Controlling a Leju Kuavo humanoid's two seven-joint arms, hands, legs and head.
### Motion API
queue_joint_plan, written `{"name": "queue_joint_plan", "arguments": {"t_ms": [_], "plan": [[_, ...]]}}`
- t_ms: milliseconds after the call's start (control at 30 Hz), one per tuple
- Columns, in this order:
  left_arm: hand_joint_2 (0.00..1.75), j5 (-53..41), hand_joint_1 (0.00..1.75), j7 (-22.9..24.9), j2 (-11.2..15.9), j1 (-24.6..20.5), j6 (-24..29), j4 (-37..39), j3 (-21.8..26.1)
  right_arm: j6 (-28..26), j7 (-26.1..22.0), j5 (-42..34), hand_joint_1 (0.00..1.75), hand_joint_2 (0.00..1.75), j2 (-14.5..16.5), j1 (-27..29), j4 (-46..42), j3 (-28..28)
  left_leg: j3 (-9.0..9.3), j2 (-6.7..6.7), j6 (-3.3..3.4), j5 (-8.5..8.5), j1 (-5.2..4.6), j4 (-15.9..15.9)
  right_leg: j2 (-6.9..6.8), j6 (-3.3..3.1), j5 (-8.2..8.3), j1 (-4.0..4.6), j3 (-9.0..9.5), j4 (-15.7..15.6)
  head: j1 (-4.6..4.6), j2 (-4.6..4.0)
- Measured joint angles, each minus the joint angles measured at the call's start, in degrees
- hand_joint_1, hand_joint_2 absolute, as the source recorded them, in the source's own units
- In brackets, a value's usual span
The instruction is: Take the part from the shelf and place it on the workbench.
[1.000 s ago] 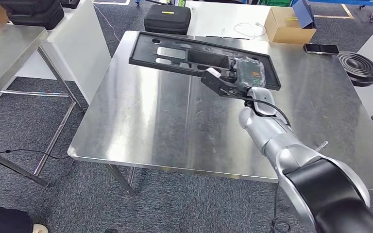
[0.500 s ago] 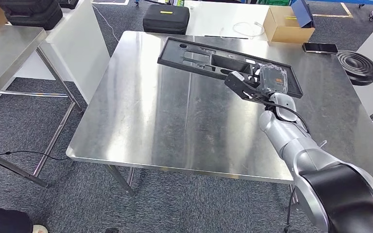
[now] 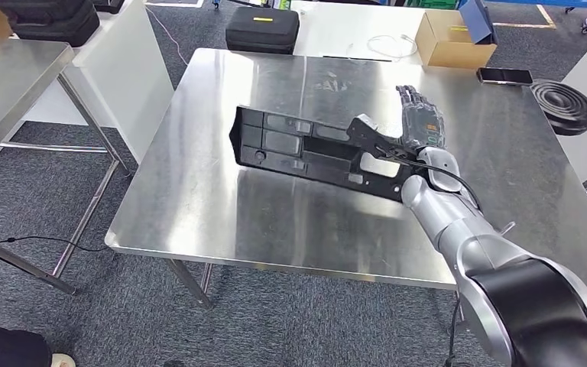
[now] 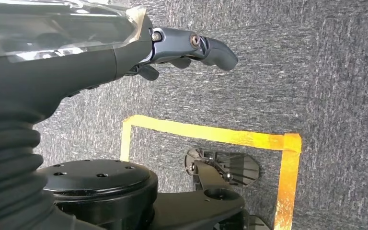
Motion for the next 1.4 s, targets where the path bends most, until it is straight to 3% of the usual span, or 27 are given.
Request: {"name": "queue_joint_plan", "arguments": {"t_ms": [167,400,567,967,1167,1300,1400], "plan": [[0.0,-0.1,0.0,0.3,0.0,0.0,-0.6,0.0,0.0,0.6,0.0,0.3,0.0,0.0,0.1,0.0,0.0,-0.1,0.01,0.01,0.0,0.0,0.0,0.0,0.0,0.0,0.0,0.0,0.0,0.0,0.01,0.0],[0.0,-0.2,0.0,0.9,0.1,0.0,-0.8,0.0,0.0,6.9,0.2,2.0,0.0,0.0,0.2,-0.3,0.0,-0.1,0.02,0.01,0.0,0.0,0.0,0.0,0.0,0.0,0.0,0.0,0.01,0.0,0.02,0.0],[0.0,-0.4,0.0,1.1,0.1,0.0,-0.7,0.0,0.0,8.0,0.2,2.8,0.0,0.0,0.4,-0.9,0.0,-0.1,0.03,0.01,0.0,0.0,0.01,0.0,0.0,0.0,0.0,0.0,0.02,0.0,0.01,0.0],[0.0,-0.2,0.0,1.2,0.1,0.0,-0.4,0.0,0.0,6.5,-0.5,3.1,0.0,0.0,0.6,-1.2,-0.1,-0.3,0.05,0.0,0.0,0.0,0.0,0.0,0.0,0.0,0.0,0.0,0.03,0.0,0.01,0.0],[0.0,-0.2,0.0,1.0,0.2,0.4,-0.9,0.0,0.0,0.8,-8.4,-3.0,0.0,0.0,-1.4,-2.2,-1.6,-6.6,0.05,-0.03,0.0,0.0,-0.03,0.0,-0.02,0.0,0.0,-0.01,0.04,0.0,0.0,0.0],[0.0,0.0,0.0,0.4,0.5,1.1,-1.3,0.0,0.0,-1.0,-9.9,-5.0,0.0,1.75,-5.6,-4.3,-3.2,-11.5,0.05,-0.1,0.01,0.0,-0.11,0.0,-0.09,0.0,0.0,-0.06,0.05,0.0,0.01,0.0],[0.0,0.1,0.0,0.0,0.7,1.6,-1.4,0.0,0.1,-1.7,-10.9,-8.0,0.0,1.75,-9.9,-5.3,-4.2,-15.4,0.07,-0.23,0.02,0.0,-0.16,0.0,-0.2,0.02,-0.01,-0.1,0.08,0.0,0.0,0.0]]}}
